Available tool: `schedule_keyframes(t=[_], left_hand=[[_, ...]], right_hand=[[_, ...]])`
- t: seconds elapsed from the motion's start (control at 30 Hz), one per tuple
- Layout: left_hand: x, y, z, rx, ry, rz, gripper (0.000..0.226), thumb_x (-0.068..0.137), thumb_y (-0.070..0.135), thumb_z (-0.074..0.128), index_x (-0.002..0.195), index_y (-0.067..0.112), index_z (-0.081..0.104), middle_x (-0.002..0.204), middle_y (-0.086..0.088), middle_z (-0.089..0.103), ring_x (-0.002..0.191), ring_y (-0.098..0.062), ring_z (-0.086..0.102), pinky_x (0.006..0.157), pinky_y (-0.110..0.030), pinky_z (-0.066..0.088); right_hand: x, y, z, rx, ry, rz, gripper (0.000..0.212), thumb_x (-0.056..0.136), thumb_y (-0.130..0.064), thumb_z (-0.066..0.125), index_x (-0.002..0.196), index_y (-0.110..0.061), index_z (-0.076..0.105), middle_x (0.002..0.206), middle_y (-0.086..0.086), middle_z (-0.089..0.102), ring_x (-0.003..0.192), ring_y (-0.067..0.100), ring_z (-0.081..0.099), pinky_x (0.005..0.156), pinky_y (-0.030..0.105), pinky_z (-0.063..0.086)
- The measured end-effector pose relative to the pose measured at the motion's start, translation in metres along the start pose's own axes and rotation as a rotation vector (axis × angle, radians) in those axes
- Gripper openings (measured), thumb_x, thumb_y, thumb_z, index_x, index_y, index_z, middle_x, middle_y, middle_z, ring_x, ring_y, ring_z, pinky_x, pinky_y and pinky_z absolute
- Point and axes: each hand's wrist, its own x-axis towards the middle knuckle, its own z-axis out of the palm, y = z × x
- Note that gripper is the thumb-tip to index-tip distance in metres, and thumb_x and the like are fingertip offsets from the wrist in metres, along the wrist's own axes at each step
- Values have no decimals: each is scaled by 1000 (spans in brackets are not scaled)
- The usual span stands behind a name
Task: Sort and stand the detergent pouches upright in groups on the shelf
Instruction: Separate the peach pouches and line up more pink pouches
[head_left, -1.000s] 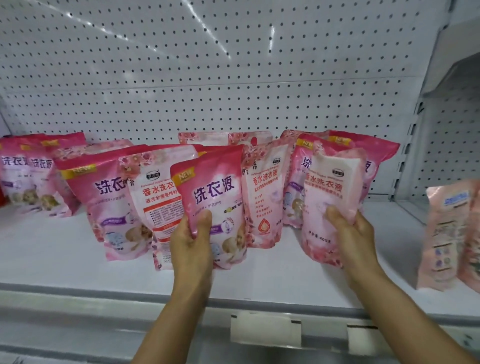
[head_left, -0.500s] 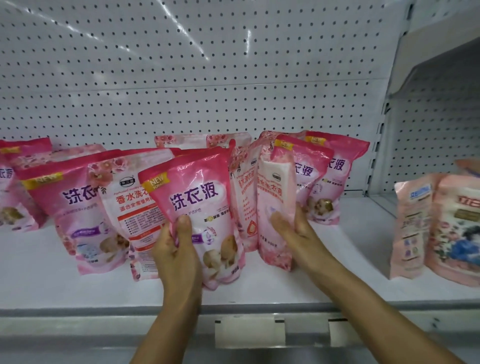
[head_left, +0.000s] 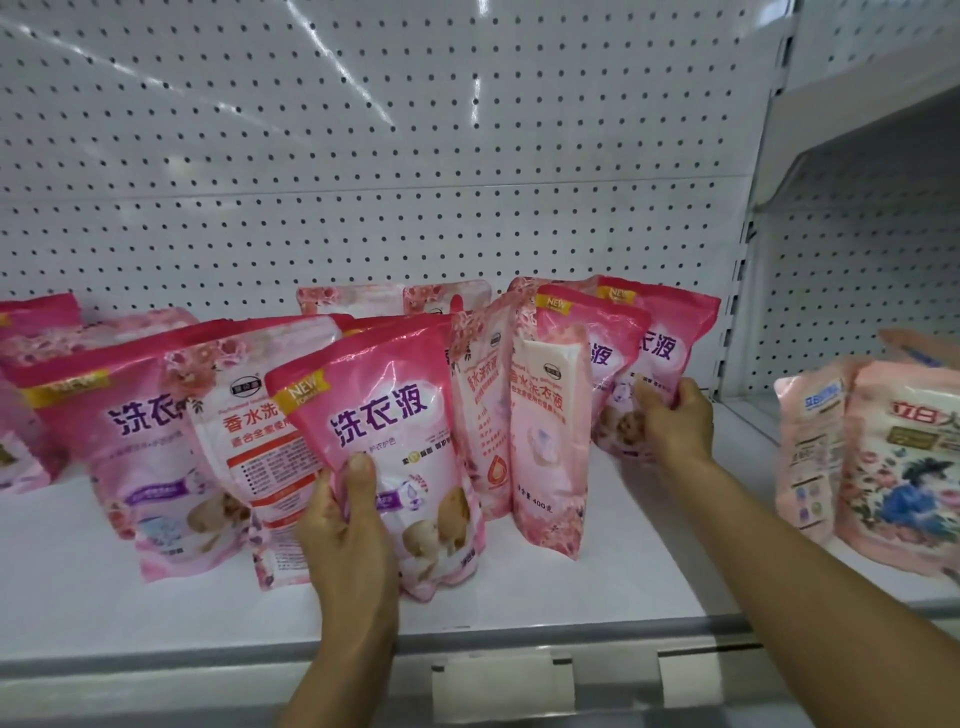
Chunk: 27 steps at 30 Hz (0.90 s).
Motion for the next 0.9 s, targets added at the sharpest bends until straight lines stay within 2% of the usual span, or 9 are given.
schedule_keyframes(t=[0.17, 0.23, 0.33, 0.37, 0.47, 0.53, 0.63, 0.73, 0.9], left_hand=[[0, -1, -2, -33, -31, -31, 25, 96, 40, 54, 112, 24, 63, 102, -4, 77, 92, -24, 75, 84, -53, 59], [0, 1, -2, -48, -46, -32, 26, 95, 40, 55, 114, 24, 63, 103, -4, 77, 93, -24, 75, 85, -53, 58], [-1, 3, -1, -46, -86, -18, 38, 87, 43, 62, 121, 24, 62, 108, -1, 76, 95, -20, 74, 84, -46, 60], [-2, 5, -1, -33, -94, -12, 48, 81, 46, 65, 124, 25, 60, 110, 1, 75, 97, -17, 74, 84, -44, 61], [-4, 7, -2, 10, -86, 26, 56, 76, 49, 68, 127, 27, 59, 116, 8, 72, 103, -9, 70, 89, -37, 59], [-4, 8, -1, 33, -58, 45, 45, 84, 42, 68, 126, 26, 61, 116, 10, 71, 106, -7, 68, 94, -37, 56], [-3, 11, 1, 17, -9, 28, 32, 90, 33, 67, 121, 25, 64, 114, 10, 72, 106, -5, 66, 98, -37, 54], [-8, 20, -3, -51, 7, 0, 28, 91, 29, 68, 119, 25, 66, 110, 8, 74, 103, -9, 69, 96, -40, 56], [-38, 39, -26, -84, -21, -29, 32, 89, 28, 71, 120, 19, 68, 111, 2, 75, 105, -19, 71, 96, -48, 55]], right_hand=[[-48, 2, -22, -211, -8, -153, 21, 87, -38, 64, 96, -21, 55, 87, -4, 64, 87, 28, 64, 85, 52, 53], [-74, 2, -32, -207, -37, -241, 27, 86, -41, 65, 102, -27, 49, 93, -10, 62, 87, 19, 64, 78, 43, 56], [-103, -1, -34, -27, -119, -291, 38, 90, -29, 64, 121, -29, 41, 105, -21, 55, 92, -6, 57, 69, 16, 51], [-105, 2, -33, 9, -125, -293, 37, 92, -25, 63, 123, -29, 43, 106, -21, 58, 93, -7, 58, 70, 16, 52], [-104, -2, -32, 54, -61, -281, 17, 94, -20, 58, 111, -24, 57, 94, -12, 66, 86, 5, 66, 71, 25, 56], [-102, -8, -39, 33, -1, -280, 5, 95, -19, 57, 94, -22, 61, 80, -10, 64, 75, 5, 64, 61, 18, 53], [-108, -19, -51, 66, 66, -310, 31, 95, -23, 56, 65, -21, 46, 62, 2, 52, 54, 14, 54, 49, 30, 50], [-124, -29, -66, 118, 69, -308, 34, 95, -26, 56, 66, -14, 42, 62, 12, 41, 52, 22, 44, 48, 32, 45], [-168, -37, -95, 240, 33, -324, 35, 94, -22, 57, 69, -3, 43, 55, -1, 40, 44, 6, 39, 47, 22, 38]])
